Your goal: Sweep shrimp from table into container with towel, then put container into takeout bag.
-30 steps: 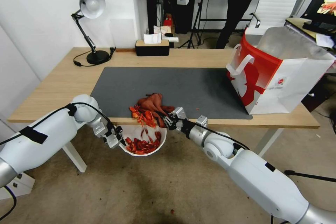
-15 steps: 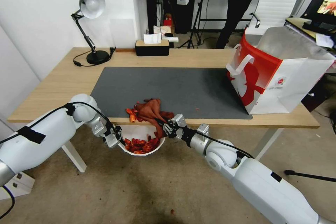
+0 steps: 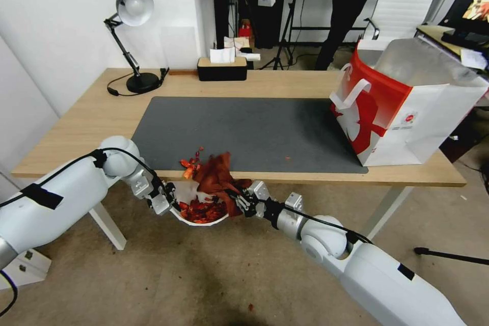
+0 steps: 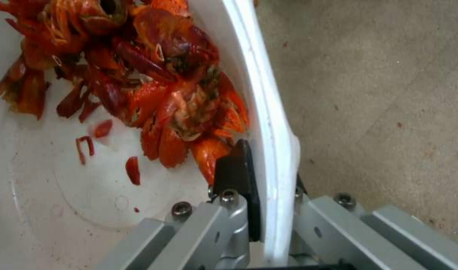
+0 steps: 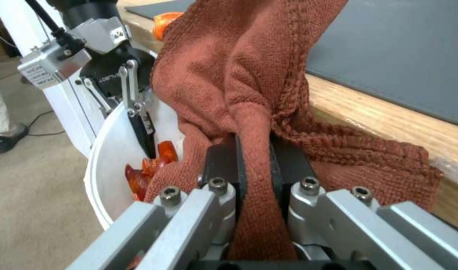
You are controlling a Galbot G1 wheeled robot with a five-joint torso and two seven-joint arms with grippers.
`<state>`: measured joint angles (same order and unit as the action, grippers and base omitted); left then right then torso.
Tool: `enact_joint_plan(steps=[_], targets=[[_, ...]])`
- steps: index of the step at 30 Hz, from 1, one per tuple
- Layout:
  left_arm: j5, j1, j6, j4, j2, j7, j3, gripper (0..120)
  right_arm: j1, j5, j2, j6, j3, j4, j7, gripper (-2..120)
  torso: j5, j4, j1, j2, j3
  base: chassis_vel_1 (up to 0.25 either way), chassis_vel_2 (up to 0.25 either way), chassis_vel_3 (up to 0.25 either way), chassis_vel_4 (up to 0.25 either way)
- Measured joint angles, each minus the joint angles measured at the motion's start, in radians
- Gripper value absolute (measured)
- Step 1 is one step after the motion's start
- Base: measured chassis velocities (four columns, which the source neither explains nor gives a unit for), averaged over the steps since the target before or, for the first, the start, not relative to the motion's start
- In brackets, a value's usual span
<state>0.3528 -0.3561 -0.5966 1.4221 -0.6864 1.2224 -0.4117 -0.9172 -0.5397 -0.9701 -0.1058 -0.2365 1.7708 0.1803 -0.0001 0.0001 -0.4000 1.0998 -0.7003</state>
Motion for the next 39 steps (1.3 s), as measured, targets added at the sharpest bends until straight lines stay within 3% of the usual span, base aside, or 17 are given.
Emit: enact_joint_plan(steps=[14, 25, 31, 36, 39], targets=[[-0.002, -0.013, 0.0, 0.007, 0.008, -0.001, 0.01, 0, -0.022, -0.003, -0.007, 0.04, 0.039, 0.045, 0.022, 7, 0.0, -0.0001, 0.0, 0.0, 0.0, 0.0, 0.0, 0.0, 0.0], [-0.003, -0.029, 0.0, 0.018, 0.021, -0.001, 0.024, 0, 0.033, -0.104, 0.021, 0.051, 0.132, 0.099, 0.003, 7, 0.0001, -0.0003, 0.0, 0.0, 0.0, 0.0, 0.0, 0.0, 0.0], [-0.001, -0.055, 0.0, 0.029, 0.035, -0.001, 0.051, 0, 0.157, -0.168, -0.038, 0.055, 0.127, -0.008, -0.081, 7, -0.0001, -0.0003, 0.0, 0.0, 0.0, 0.0, 0.0, 0.0, 0.0], [0.002, -0.095, -0.004, 0.034, 0.052, -0.001, 0.089, 0, 0.331, -0.156, -0.163, 0.033, 0.045, -0.274, -0.149, 7, -0.0001, 0.0005, 0.0, 0.0, 0.0, 0.0, 0.0, 0.0, 0.0], [0.002, -0.101, -0.005, 0.034, 0.054, -0.001, 0.094, 0, 0.353, -0.147, -0.183, 0.029, 0.031, -0.316, -0.153, 7, -0.0002, 0.0, 0.0, 0.0, 0.0, 0.0, 0.0, 0.0, 0.0]])
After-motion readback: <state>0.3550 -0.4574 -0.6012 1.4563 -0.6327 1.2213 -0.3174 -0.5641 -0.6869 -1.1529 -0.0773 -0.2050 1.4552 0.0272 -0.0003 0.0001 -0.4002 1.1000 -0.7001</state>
